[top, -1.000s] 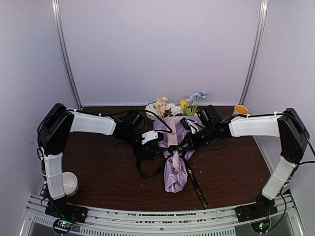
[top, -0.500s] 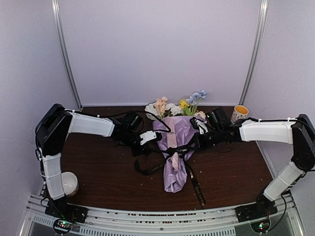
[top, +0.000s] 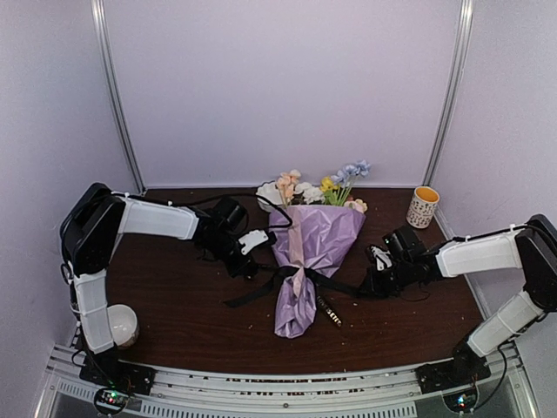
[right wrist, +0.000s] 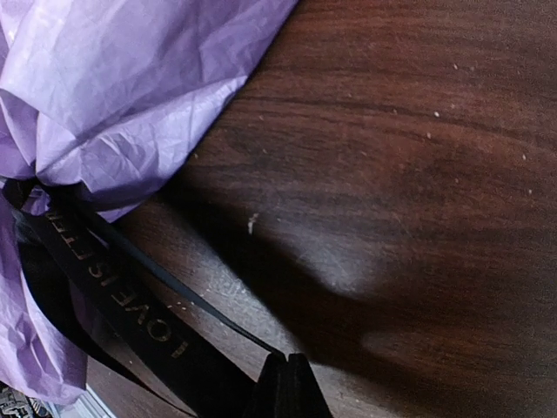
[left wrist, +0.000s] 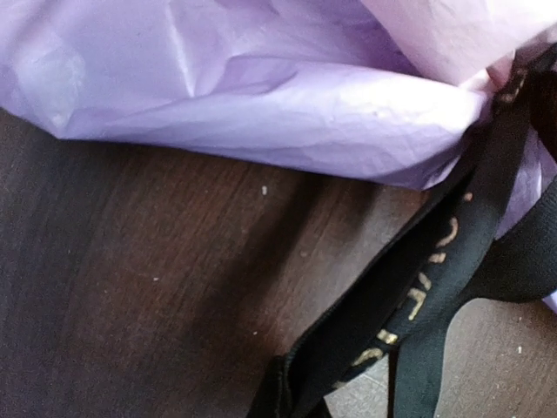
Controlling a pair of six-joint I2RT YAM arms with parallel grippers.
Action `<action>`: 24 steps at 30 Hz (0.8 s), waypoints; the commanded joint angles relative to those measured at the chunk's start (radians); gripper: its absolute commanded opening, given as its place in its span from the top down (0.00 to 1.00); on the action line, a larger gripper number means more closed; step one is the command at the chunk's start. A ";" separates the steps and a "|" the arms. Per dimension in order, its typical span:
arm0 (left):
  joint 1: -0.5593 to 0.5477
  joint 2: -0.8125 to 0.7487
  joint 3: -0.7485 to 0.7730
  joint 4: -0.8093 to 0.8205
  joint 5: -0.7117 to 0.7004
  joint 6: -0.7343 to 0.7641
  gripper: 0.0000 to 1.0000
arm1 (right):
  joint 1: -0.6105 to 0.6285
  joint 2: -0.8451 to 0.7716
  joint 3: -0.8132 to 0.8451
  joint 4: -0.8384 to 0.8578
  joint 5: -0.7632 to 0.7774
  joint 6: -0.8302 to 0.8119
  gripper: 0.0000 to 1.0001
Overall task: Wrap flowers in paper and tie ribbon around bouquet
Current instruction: Tie the half-tied ribbon around the folded bouquet.
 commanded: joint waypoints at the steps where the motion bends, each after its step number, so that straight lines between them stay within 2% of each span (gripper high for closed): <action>1: 0.063 -0.008 -0.002 -0.035 -0.001 -0.125 1.00 | -0.023 -0.023 -0.075 0.007 0.037 0.039 1.00; 8: 0.070 -0.012 -0.017 -0.025 -0.009 -0.141 1.00 | -0.052 -0.051 -0.165 0.010 0.020 0.070 1.00; 19: 0.108 0.038 -0.003 -0.101 -0.061 -0.182 1.00 | -0.088 -0.061 -0.250 0.023 0.004 0.096 1.00; 22: 0.107 0.039 -0.001 -0.103 -0.049 -0.177 1.00 | -0.092 -0.062 -0.264 0.022 0.004 0.091 1.00; 24: 0.103 0.036 0.000 -0.097 0.007 -0.159 1.00 | -0.092 -0.054 -0.255 0.036 -0.010 0.085 1.00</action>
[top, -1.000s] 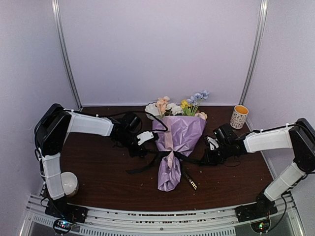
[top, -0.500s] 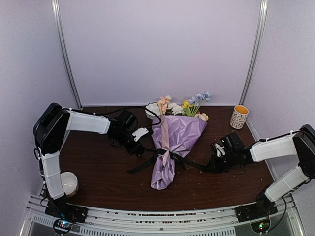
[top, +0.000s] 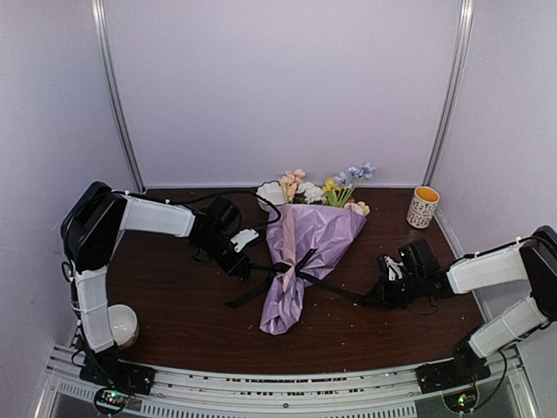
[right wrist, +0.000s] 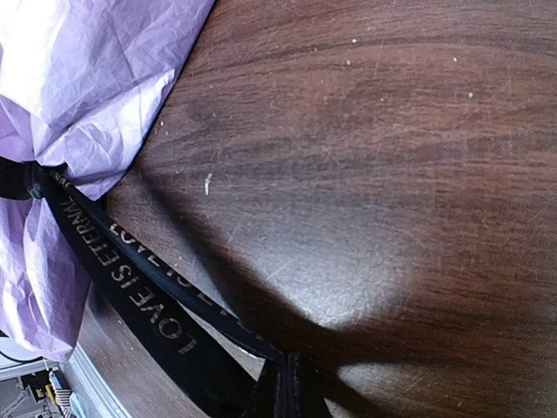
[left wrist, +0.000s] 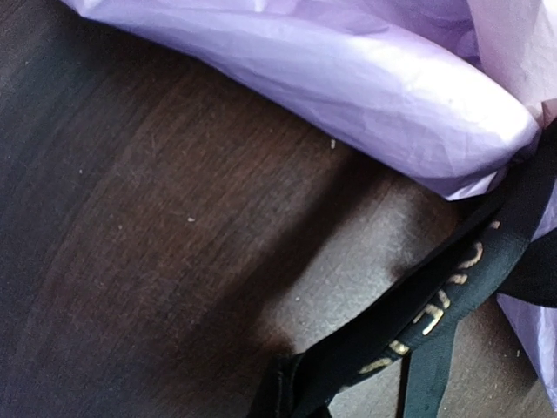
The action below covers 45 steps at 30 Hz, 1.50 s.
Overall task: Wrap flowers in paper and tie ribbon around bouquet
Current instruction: Tie the half-tied ribbon around the folded bouquet.
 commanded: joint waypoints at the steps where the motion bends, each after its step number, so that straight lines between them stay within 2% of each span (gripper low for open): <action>1: 0.036 0.011 -0.001 -0.049 0.010 0.013 1.00 | -0.022 0.032 -0.029 -0.135 0.044 -0.004 1.00; 4: -0.014 -0.011 -0.015 -0.014 0.059 0.051 1.00 | -0.012 0.036 0.064 -0.181 0.034 -0.044 0.98; 8: -0.043 -0.021 -0.024 -0.005 0.084 0.065 1.00 | -0.009 -0.005 0.199 -0.326 0.116 -0.099 0.64; 10: -0.044 -0.029 -0.035 0.004 0.086 0.067 1.00 | -0.004 -0.043 0.274 -0.419 0.213 -0.107 0.56; 13: -0.045 -0.032 -0.039 0.005 0.081 0.071 1.00 | 0.063 -0.092 0.423 -0.551 0.446 -0.115 0.46; 15: -0.045 -0.034 -0.039 0.005 0.080 0.074 1.00 | 0.139 -0.095 0.502 -0.546 0.485 -0.131 0.36; 20: -0.045 -0.038 -0.036 0.004 0.084 0.073 1.00 | 0.350 -0.004 0.623 -0.376 0.441 -0.100 0.32; 25: -0.046 -0.040 -0.033 -0.002 0.084 0.077 1.00 | 0.404 0.164 0.733 -0.301 0.411 -0.015 0.20; 27: -0.045 -0.040 -0.031 -0.002 0.092 0.076 1.00 | 0.416 0.222 0.777 -0.274 0.397 -0.018 0.20; 28: -0.046 -0.040 -0.031 -0.002 0.092 0.077 1.00 | 0.419 0.249 0.808 -0.280 0.404 -0.022 0.21; 30: -0.046 -0.041 -0.033 -0.002 0.091 0.077 1.00 | 0.421 0.301 0.865 -0.323 0.444 -0.023 0.29; 32: -0.045 -0.041 -0.036 -0.003 0.092 0.077 1.00 | 0.420 0.339 0.906 -0.356 0.473 -0.027 0.46; 34: -0.046 -0.042 -0.036 -0.003 0.090 0.079 1.00 | 0.419 0.364 0.928 -0.376 0.482 -0.031 0.68; 36: -0.045 -0.043 -0.033 -0.008 0.088 0.082 1.00 | 0.419 0.369 0.928 -0.402 0.472 -0.026 0.80; 41: -0.045 -0.044 -0.027 -0.013 0.087 0.086 1.00 | 0.421 0.322 0.862 -0.386 0.409 -0.007 1.00; 45: -0.046 -0.044 -0.026 -0.016 0.073 0.086 1.00 | 0.426 0.255 0.810 -0.325 0.285 -0.005 1.00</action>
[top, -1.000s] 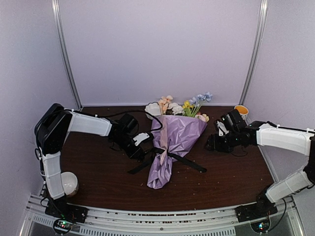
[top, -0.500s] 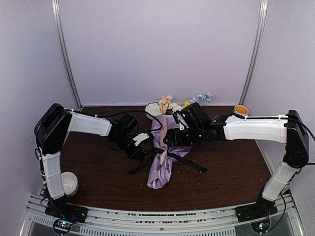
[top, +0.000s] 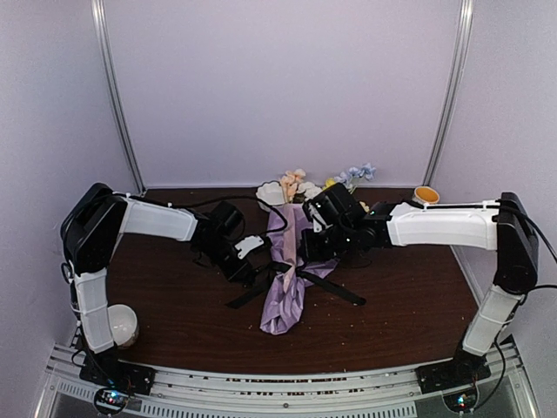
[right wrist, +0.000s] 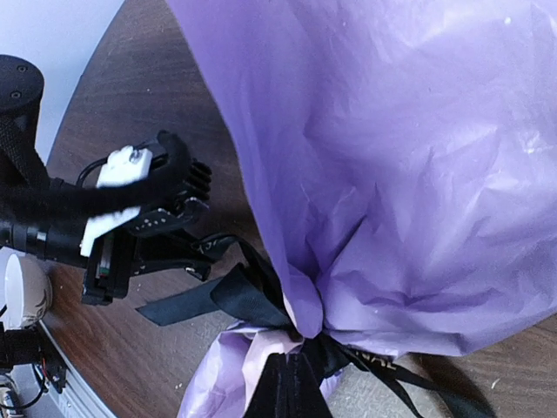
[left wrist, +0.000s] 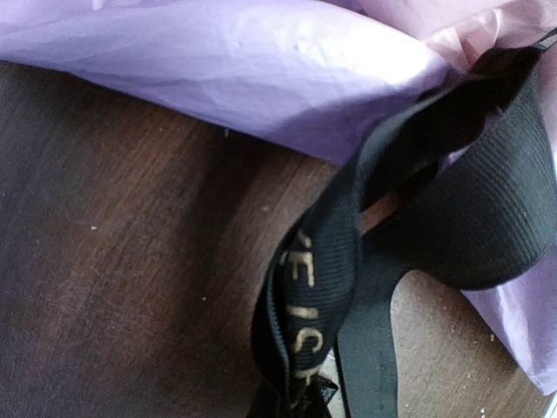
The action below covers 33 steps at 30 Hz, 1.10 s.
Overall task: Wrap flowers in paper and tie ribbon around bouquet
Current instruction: Tie the half-tied ribbon around the folded bouquet.
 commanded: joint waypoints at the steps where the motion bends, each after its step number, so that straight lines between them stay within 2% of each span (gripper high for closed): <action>1: -0.003 -0.029 -0.003 -0.006 -0.007 0.015 1.00 | 0.019 -0.109 -0.057 0.066 -0.145 -0.003 1.00; 6: -0.003 -0.010 0.006 -0.009 -0.014 0.010 1.00 | 0.078 -0.212 -0.151 0.089 -0.271 -0.031 1.00; 10: -0.003 0.004 0.011 -0.009 -0.017 0.006 1.00 | 0.131 -0.317 -0.327 0.085 -0.270 0.043 1.00; 16: -0.003 0.006 0.011 -0.013 -0.030 0.009 1.00 | 0.194 -0.437 -0.595 0.172 -0.264 0.211 1.00; 19: -0.003 0.007 0.012 -0.017 -0.030 0.012 1.00 | 0.227 -0.452 -0.662 0.207 -0.261 0.262 1.00; 22: -0.004 0.006 0.015 -0.020 -0.033 0.014 1.00 | 0.236 -0.465 -0.672 0.164 -0.257 0.257 0.99; 23: -0.003 0.005 0.016 -0.020 -0.032 0.014 1.00 | 0.237 -0.471 -0.670 0.135 -0.259 0.244 0.93; 25: -0.003 0.006 0.017 -0.020 -0.030 0.015 1.00 | 0.233 -0.484 -0.643 0.016 -0.236 0.193 0.66; 27: -0.003 0.006 0.015 -0.019 -0.025 0.017 1.00 | 0.206 -0.512 -0.579 -0.151 -0.135 0.116 0.39; 28: -0.003 0.006 0.014 -0.019 -0.021 0.017 1.00 | 0.173 -0.530 -0.553 -0.191 -0.092 0.090 0.31; 30: -0.004 0.004 0.014 -0.019 -0.018 0.018 1.00 | 0.085 -0.558 -0.527 -0.203 -0.061 0.046 0.21; 33: -0.003 -0.005 0.010 -0.019 -0.022 0.021 1.00 | -0.060 -0.557 -0.528 -0.113 -0.068 0.021 0.17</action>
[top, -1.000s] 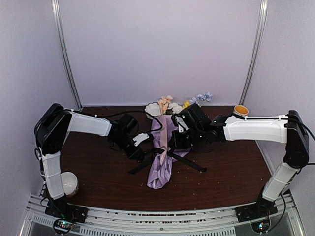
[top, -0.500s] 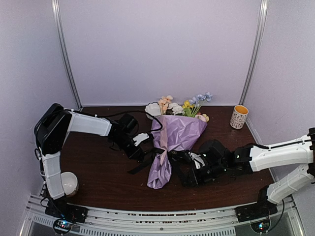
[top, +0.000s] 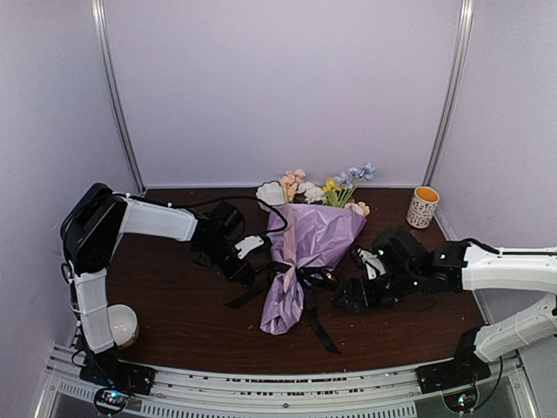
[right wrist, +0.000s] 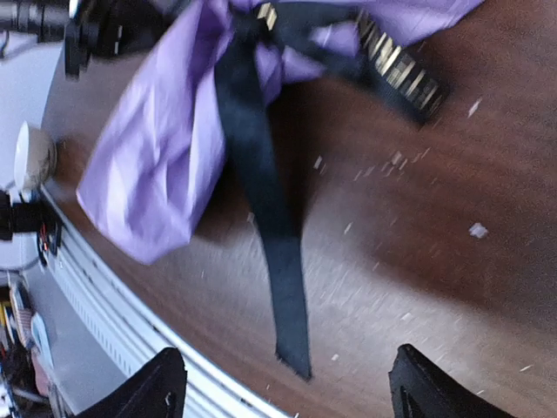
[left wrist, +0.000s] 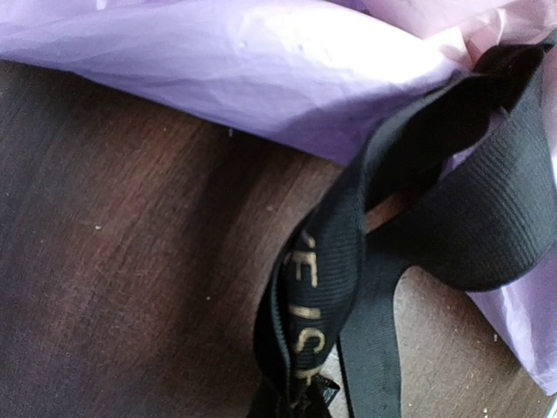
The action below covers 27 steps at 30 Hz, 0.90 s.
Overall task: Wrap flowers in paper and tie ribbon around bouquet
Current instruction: Tie the half-tied ribbon around the folded bouquet.
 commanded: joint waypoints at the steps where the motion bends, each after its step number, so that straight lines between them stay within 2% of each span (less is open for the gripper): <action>1: -0.003 -0.005 0.009 -0.018 -0.012 0.019 1.00 | -0.187 -0.004 0.020 0.041 0.098 -0.073 0.18; 3: -0.003 -0.005 0.009 -0.018 -0.013 0.017 1.00 | -0.261 0.062 0.021 0.114 0.097 -0.055 0.25; 5: -0.003 -0.006 0.010 -0.018 -0.013 0.019 1.00 | -0.277 0.147 0.055 0.160 0.082 -0.076 0.30; 11: -0.003 -0.008 0.012 -0.023 -0.028 0.019 1.00 | -0.276 0.388 0.156 0.222 0.007 -0.118 0.32; 17: -0.003 -0.019 0.008 -0.023 -0.025 0.022 1.00 | -0.276 0.482 0.186 0.292 -0.041 -0.106 0.40; 18: -0.003 -0.020 0.008 -0.022 -0.022 0.021 1.00 | -0.277 0.490 0.189 0.294 -0.043 -0.106 0.45; 21: -0.003 -0.027 0.016 -0.014 -0.018 0.017 1.00 | -0.276 0.520 0.195 0.299 -0.065 -0.101 0.72; 25: -0.001 -0.048 0.030 0.024 -0.023 0.016 1.00 | -0.276 0.520 0.155 0.364 -0.133 -0.077 1.00; 27: -0.001 -0.050 0.047 0.042 -0.019 0.017 1.00 | -0.274 0.501 0.126 0.384 -0.151 -0.066 1.00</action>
